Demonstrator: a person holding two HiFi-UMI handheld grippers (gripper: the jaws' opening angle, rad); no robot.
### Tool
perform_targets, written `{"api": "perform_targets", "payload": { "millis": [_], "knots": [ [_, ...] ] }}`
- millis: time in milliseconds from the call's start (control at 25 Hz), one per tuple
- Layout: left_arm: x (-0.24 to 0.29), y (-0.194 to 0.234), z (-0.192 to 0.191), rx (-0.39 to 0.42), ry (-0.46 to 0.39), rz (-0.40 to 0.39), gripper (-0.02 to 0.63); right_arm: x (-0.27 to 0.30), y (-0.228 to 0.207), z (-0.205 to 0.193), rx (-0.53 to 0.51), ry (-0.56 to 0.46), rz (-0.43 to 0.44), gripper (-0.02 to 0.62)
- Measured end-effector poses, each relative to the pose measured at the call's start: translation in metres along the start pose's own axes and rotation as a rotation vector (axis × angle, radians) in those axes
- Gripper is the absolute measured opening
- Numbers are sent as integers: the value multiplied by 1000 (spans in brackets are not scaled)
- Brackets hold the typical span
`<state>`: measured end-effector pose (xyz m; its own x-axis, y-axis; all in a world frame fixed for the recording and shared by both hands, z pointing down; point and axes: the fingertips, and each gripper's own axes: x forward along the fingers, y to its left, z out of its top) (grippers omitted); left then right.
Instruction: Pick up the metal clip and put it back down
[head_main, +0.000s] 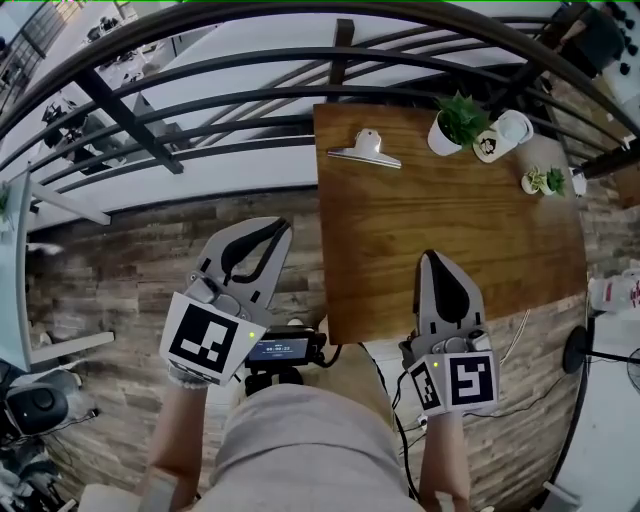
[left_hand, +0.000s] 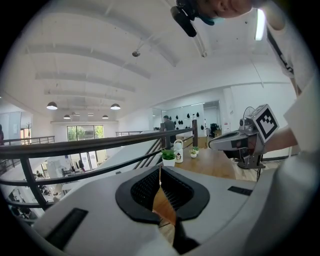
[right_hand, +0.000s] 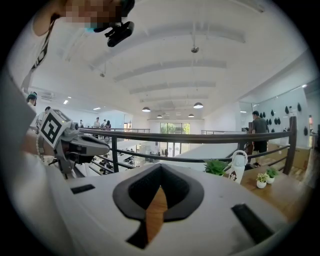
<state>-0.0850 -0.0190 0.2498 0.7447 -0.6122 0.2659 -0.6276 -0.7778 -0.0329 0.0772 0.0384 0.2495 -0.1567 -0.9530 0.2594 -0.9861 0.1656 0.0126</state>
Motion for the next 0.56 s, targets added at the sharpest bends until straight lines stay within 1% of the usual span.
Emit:
{"api": "perform_targets", "payload": {
  "millis": [200,560],
  "knots": [
    [-1,1,-2,-23,4,-9,14,0,1,1,-10,8,-5,5],
    [7,1,-6,-21,11,-7,14,6,-4,-7,4,29,8,5]
  ]
}}
